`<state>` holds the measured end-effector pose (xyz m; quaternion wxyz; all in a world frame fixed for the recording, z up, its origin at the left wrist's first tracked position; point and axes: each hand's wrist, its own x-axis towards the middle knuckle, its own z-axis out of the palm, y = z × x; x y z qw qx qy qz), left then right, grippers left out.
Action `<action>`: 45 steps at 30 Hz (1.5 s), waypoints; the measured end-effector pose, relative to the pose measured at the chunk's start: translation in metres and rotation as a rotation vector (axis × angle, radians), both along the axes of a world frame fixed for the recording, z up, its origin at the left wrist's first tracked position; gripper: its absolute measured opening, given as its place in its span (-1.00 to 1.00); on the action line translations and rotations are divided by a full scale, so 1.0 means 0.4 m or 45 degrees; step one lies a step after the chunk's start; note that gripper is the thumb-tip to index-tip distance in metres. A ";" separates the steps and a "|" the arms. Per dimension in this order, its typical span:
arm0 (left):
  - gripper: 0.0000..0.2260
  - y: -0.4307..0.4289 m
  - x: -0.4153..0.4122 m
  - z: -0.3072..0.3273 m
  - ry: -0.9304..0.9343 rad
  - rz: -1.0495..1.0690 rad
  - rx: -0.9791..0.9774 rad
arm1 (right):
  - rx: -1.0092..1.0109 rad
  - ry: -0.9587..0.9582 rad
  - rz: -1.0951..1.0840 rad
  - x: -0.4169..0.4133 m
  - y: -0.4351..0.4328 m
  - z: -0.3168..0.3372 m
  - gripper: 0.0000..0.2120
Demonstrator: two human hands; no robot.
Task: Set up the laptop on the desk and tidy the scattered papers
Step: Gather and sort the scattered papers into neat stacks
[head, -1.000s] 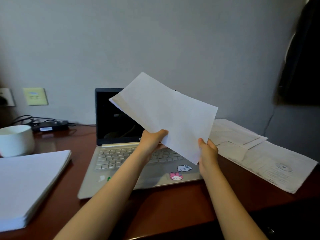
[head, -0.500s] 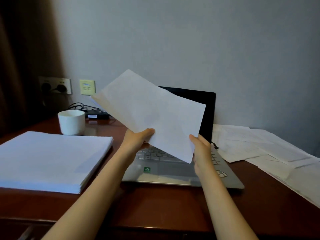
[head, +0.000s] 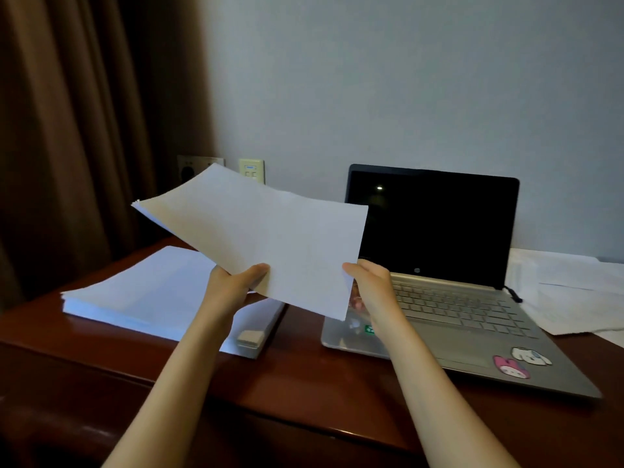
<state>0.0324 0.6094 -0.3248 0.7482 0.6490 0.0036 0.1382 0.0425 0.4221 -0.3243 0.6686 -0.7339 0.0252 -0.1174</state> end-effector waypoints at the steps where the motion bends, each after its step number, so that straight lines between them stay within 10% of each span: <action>1: -0.75 0.018 -0.004 -0.003 0.011 0.030 0.005 | -0.004 0.019 0.026 0.005 0.016 -0.003 -0.80; 29: -0.58 0.171 -0.032 -0.100 0.206 0.608 0.469 | -0.833 0.145 0.066 0.049 0.203 -0.076 -0.76; 35: -0.27 0.150 -0.029 -0.104 0.175 0.645 0.632 | -0.912 0.174 0.037 0.045 0.196 -0.080 -0.76; 45: -0.33 0.131 -0.021 -0.105 0.257 0.897 1.239 | -1.129 0.190 0.018 0.043 0.208 -0.089 -0.85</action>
